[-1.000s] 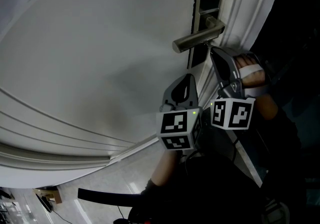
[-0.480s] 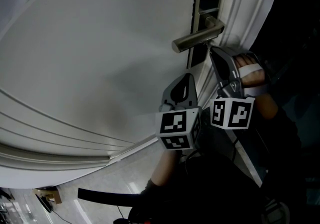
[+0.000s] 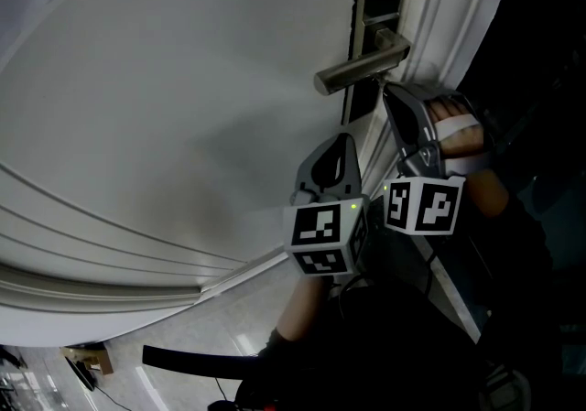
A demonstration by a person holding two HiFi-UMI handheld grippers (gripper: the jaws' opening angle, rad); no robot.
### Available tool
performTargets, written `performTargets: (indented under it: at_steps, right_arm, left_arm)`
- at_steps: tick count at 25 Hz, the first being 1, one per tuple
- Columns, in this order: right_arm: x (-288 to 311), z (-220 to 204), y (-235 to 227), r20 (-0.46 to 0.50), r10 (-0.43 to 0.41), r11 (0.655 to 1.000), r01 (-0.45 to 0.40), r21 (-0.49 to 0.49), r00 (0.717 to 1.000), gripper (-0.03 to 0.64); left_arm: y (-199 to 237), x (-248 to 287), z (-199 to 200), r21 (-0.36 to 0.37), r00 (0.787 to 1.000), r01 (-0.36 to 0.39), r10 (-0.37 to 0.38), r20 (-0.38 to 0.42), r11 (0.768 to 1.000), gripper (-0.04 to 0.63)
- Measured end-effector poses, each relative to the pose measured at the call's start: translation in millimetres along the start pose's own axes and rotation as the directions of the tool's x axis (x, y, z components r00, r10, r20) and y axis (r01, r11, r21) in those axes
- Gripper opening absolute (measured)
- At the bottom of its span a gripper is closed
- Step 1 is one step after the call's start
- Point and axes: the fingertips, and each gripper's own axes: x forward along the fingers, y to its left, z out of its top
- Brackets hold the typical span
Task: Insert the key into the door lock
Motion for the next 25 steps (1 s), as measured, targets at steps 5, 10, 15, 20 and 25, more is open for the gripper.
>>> performTargets:
  at_steps: [5, 10, 15, 20, 25]
  right_arm:
    - [2.1, 0.3, 0.1, -0.003, -0.001, 1.0, 0.001, -0.005, 1.0, 0.012]
    - [3.7, 0.2, 0.1, -0.006, -0.002, 1.0, 0.002, -0.005, 1.0, 0.012]
    - [5.1, 0.6, 0.2, -0.007, -0.001, 1.0, 0.001, -0.002, 1.0, 0.012]
    - [5.8, 0.6, 0.2, -0.006, -0.002, 1.0, 0.002, -0.004, 1.0, 0.012]
    - [6.1, 1.1, 0.1, -0.004, -0.002, 1.0, 0.002, -0.005, 1.0, 0.012]
  left_arm:
    - [0.5, 0.2, 0.5, 0.003, 1.0, 0.002, -0.002, 0.001, 1.0, 0.0]
    - [2.8, 0.6, 2.0, 0.007, 1.0, -0.002, 0.002, 0.005, 1.0, 0.0]
    - [2.8, 1.4, 1.0, 0.004, 1.0, 0.002, -0.002, -0.002, 1.0, 0.0]
    - [3.6, 2.3, 4.7, -0.002, 1.0, -0.003, 0.003, -0.001, 1.0, 0.0]
    - [2.8, 3.2, 4.4, -0.006, 1.0, 0.002, -0.002, -0.002, 1.0, 0.0]
